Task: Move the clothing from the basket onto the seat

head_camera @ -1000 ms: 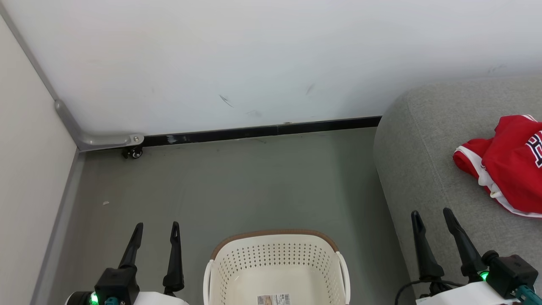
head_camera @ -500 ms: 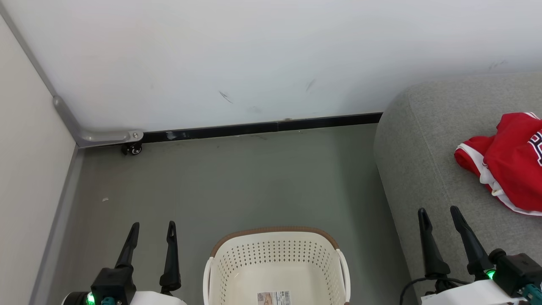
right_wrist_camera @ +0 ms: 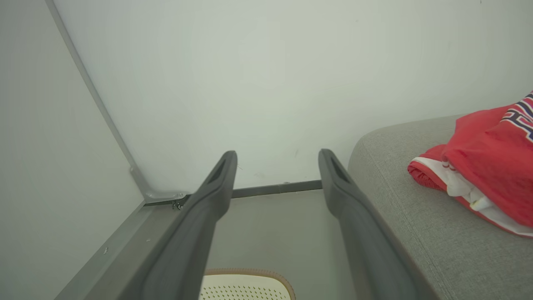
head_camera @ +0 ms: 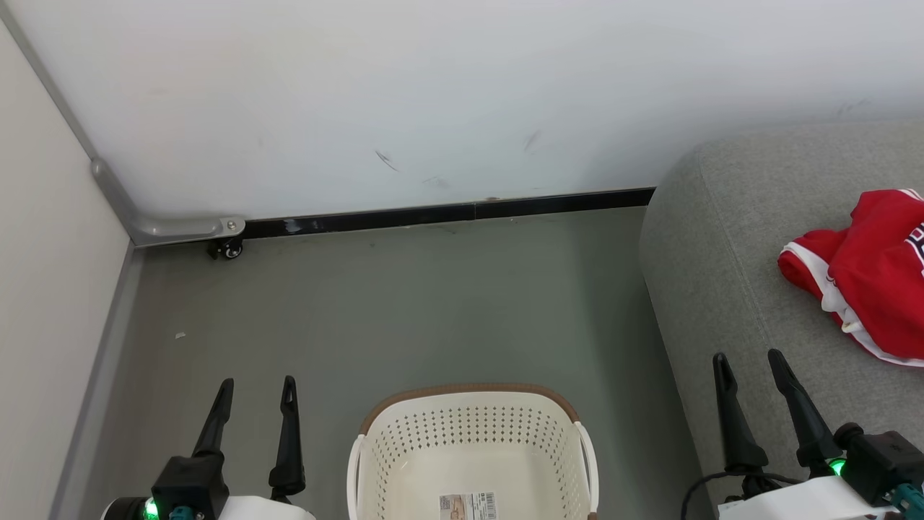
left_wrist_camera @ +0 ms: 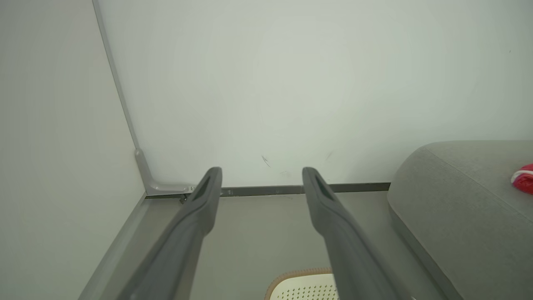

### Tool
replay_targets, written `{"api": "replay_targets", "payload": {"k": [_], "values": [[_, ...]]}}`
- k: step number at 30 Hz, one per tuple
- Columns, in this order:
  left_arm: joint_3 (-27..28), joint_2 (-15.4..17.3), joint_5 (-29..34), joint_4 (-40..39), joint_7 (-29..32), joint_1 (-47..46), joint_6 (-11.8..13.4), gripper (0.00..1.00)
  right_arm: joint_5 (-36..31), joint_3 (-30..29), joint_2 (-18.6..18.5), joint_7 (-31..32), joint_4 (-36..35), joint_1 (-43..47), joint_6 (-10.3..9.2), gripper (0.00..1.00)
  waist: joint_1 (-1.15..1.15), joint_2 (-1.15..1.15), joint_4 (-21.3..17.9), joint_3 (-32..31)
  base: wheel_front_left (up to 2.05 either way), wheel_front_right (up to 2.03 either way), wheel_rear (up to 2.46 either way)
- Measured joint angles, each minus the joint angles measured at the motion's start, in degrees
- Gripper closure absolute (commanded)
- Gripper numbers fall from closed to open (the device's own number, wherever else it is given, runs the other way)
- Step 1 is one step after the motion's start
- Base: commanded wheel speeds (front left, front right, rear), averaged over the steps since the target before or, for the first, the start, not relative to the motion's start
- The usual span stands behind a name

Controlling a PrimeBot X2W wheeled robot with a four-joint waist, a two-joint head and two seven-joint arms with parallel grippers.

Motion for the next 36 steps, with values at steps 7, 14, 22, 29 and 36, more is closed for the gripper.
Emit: {"api": "replay_targets", "payload": {"k": [7, 14, 22, 29, 36], "values": [[-0.21, -0.19, -0.11, 1.20, 0.02, 0.10, -0.08, 1.00, 0.02, 0.16, 0.15, 0.04, 1.12, 0.10, 0.01, 1.00, 0.00, 0.00, -0.06, 0.19, 0.00, 0.00, 0.00], [0.14, -0.45, -2.05, 4.13, 0.68, 1.09, -0.38, 1.00, 1.82, 0.73, 0.54, 0.04, 3.03, 1.18, 0.01, 1.00, 0.00, 0.00, -0.05, 0.19, 0.00, 0.00, 0.00], [2.56, -0.48, -7.54, 5.66, 3.18, -0.08, -1.11, 1.00, 7.40, 1.58, 0.54, 0.03, 2.59, 1.19, 0.01, 1.00, 0.00, 0.00, -0.02, 0.11, 0.00, 0.00, 0.00], [3.30, -0.53, -15.28, 6.06, 5.15, -0.60, -1.62, 1.00, 15.25, 1.11, 0.54, 0.59, 2.58, 1.12, 0.01, 1.00, 0.04, 0.00, 0.09, -0.04, 0.00, 0.00, 0.00], [4.09, -0.56, -20.83, 6.10, 7.09, -0.74, -2.30, 1.00, 20.80, 0.55, 0.51, 1.80, 2.77, 1.03, 0.00, 1.00, 0.31, 0.00, 0.22, -0.28, 0.00, 0.00, 0.00]]}}
